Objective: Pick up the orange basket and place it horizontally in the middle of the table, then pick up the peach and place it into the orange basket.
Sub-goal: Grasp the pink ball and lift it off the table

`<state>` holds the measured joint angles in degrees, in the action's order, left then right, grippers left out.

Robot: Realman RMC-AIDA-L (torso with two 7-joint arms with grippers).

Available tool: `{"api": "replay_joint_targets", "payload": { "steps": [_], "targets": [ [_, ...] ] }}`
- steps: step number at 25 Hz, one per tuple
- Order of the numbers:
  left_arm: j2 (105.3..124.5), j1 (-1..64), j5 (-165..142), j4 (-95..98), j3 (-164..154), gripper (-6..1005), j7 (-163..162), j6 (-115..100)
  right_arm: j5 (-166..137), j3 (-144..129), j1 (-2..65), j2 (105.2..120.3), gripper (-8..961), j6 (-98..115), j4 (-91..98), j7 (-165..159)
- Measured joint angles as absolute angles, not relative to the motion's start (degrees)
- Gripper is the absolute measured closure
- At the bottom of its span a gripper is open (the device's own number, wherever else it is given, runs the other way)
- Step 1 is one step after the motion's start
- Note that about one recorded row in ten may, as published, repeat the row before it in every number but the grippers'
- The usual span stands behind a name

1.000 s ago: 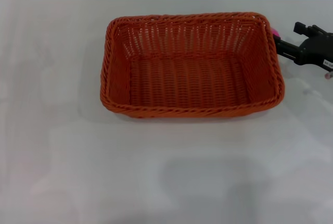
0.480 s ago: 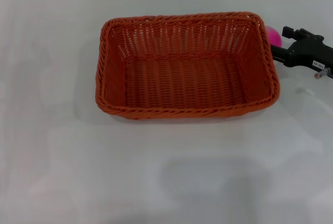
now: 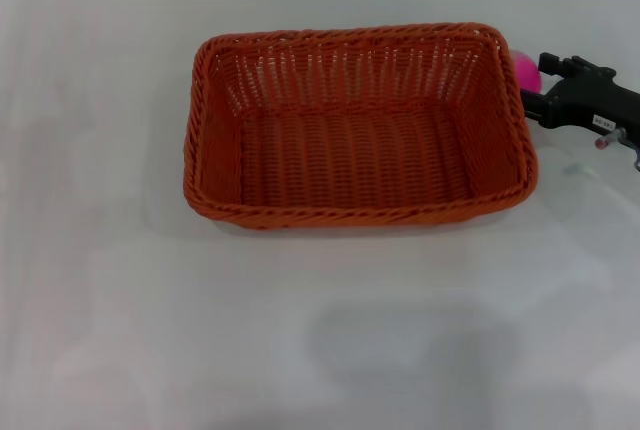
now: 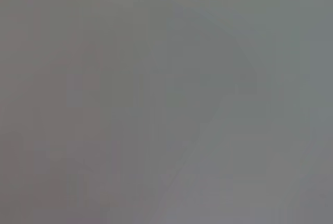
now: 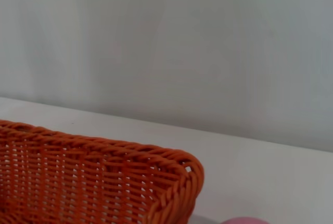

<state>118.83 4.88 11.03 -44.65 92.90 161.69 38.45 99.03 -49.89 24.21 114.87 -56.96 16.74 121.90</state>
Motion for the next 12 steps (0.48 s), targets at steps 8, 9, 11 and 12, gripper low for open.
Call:
{"api": "replay_joint_targets", "payload": {
  "steps": [8, 9, 11, 12],
  "targets": [
    [118.83, 4.8, 11.0, -44.6, 92.9, 372, 161.3, 38.5, 99.0, -51.3, 25.2, 114.97, 97, -54.2, 16.3, 120.9],
    [118.83, 4.8, 11.0, -44.6, 92.9, 372, 161.3, 38.5, 99.0, -51.3, 25.2, 114.97, 98, -54.2, 16.3, 120.9],
    [118.83, 4.8, 11.0, -44.6, 92.9, 372, 161.3, 38.5, 99.0, -51.3, 25.2, 114.97, 98, -53.8, 16.3, 120.9],
    [118.83, 4.8, 11.0, -44.6, 92.9, 372, 161.3, 38.5, 99.0, -51.3, 25.2, 114.97, 99, -53.4, 16.3, 120.8]
  ]
}}
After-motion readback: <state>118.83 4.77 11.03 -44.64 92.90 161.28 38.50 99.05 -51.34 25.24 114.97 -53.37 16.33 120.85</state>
